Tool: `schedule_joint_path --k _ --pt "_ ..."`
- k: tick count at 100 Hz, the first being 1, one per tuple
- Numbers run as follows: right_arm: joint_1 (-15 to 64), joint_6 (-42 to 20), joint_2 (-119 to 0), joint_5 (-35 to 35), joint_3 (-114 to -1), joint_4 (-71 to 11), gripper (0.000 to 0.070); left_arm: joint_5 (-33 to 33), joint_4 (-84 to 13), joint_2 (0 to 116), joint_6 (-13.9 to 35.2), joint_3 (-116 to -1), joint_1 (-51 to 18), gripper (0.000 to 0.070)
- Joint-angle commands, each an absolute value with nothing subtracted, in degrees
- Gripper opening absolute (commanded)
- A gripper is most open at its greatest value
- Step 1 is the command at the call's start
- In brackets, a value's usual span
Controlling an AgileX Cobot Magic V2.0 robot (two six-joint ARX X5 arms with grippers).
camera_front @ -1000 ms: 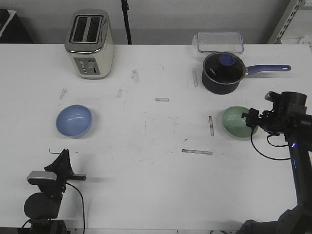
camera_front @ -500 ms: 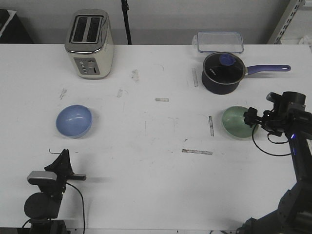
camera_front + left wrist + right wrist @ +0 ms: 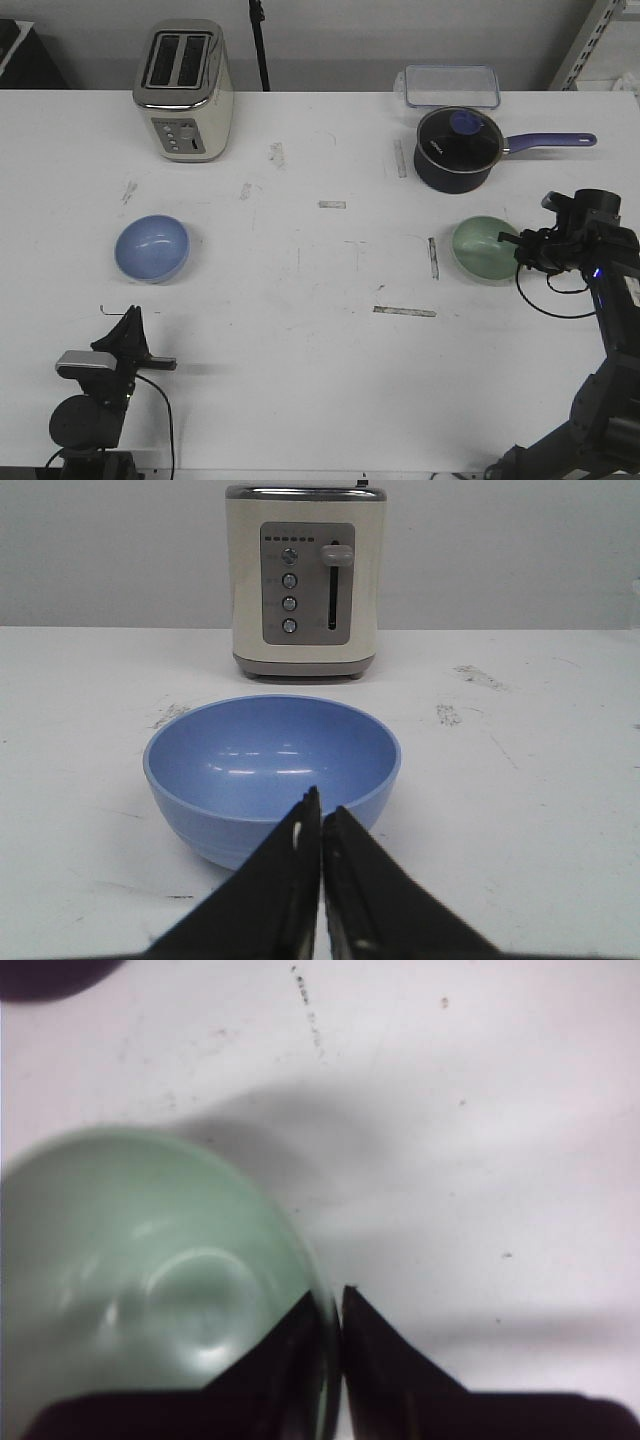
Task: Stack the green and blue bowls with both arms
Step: 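Close the right gripper on the green bowl's rim, then slide the green bowl with the right gripper toward the table center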
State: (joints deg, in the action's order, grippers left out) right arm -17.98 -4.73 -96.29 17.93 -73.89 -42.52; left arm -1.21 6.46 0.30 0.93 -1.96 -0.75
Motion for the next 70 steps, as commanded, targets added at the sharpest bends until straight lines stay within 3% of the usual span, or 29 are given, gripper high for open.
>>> schedule_joint_path --k 1,25,51,70 --pt "-17.8 -4.3 -97.1 18.1 -75.2 -42.5 0.0004 -1.0 7.4 0.2 0.7 -0.7 -0.7 0.0002" --pt "-13.0 -5.7 -93.3 18.2 -76.6 -42.9 0.0004 -1.0 7.4 0.2 0.7 -0.7 -0.6 0.0002" --pt "0.8 -11.6 -91.8 18.0 -76.6 -44.2 0.0004 -1.0 7.4 0.2 0.7 -0.7 -0.6 0.0002" --pt "13.5 -21.5 -92.0 14.6 -76.5 -42.1 0.0004 -1.0 7.4 0.2 0.7 -0.7 -0.6 0.0002"
